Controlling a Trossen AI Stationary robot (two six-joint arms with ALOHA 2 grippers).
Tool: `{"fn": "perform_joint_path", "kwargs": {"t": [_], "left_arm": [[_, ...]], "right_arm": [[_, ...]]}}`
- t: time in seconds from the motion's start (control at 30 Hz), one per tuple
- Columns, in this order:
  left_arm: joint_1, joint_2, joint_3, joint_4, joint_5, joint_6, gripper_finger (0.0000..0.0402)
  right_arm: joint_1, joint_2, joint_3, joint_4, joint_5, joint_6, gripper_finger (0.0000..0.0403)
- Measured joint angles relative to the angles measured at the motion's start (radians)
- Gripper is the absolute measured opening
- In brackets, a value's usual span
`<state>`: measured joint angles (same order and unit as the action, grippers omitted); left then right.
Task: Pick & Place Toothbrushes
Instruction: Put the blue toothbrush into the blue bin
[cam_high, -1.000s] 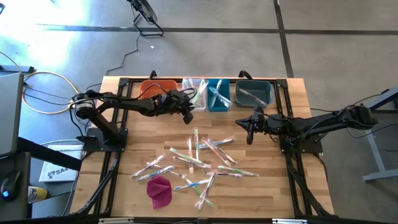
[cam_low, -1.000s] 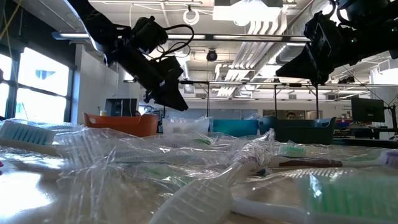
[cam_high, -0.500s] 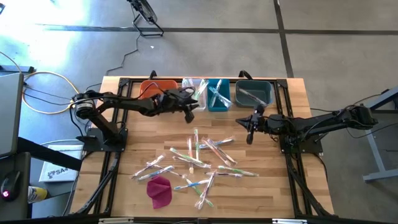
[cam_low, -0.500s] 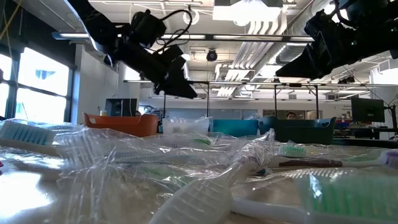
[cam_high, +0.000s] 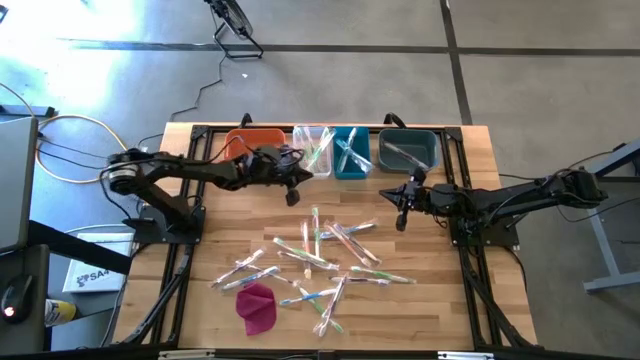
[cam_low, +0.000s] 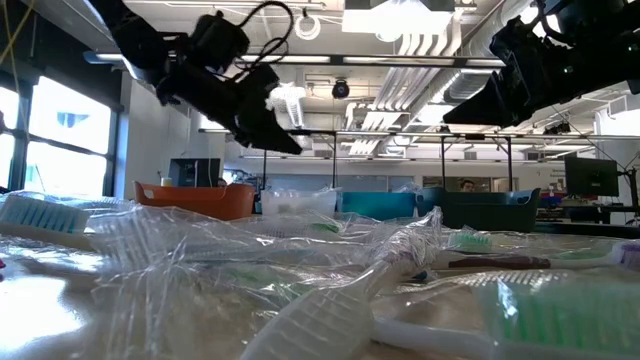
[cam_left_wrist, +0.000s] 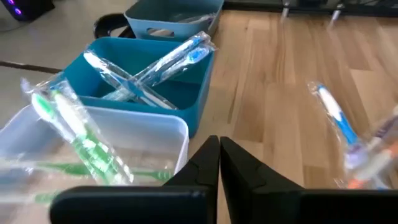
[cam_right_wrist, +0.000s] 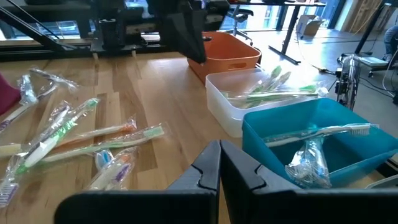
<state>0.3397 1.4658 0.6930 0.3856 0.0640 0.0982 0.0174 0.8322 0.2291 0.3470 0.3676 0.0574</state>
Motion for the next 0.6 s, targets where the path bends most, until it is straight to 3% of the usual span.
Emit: {"fn": "perform_joint_path", "kwargs": {"t": [0.6], "left_arm": [[0.0,-0.41,-0.288,0.033,-0.006,0.063,0.0009]], "right_arm": [[0.0,0.0,0.0,0.0,-0.021,0.002,0.0002]]}}
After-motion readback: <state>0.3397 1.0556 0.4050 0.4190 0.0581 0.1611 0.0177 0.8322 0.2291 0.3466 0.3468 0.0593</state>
